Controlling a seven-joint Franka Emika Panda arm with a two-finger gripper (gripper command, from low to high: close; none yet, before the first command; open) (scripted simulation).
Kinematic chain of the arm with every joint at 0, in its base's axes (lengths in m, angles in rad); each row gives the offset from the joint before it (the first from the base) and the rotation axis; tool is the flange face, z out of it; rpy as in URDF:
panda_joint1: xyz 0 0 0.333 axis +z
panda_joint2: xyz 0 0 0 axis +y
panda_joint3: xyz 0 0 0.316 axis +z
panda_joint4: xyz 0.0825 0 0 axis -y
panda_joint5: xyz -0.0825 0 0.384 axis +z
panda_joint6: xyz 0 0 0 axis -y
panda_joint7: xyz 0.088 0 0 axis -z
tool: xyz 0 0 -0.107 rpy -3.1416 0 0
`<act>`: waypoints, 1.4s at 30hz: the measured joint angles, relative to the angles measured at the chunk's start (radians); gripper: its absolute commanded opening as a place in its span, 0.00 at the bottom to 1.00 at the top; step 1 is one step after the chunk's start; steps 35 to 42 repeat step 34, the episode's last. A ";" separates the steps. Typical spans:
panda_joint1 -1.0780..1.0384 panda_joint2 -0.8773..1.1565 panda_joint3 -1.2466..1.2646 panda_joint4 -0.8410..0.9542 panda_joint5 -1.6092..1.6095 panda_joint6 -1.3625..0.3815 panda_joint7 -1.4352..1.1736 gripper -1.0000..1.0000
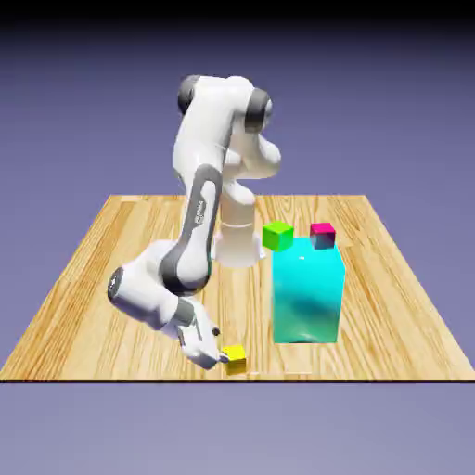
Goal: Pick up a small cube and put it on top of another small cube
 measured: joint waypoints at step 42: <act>-0.181 -0.806 0.703 -0.293 -0.429 -0.461 0.142 1.00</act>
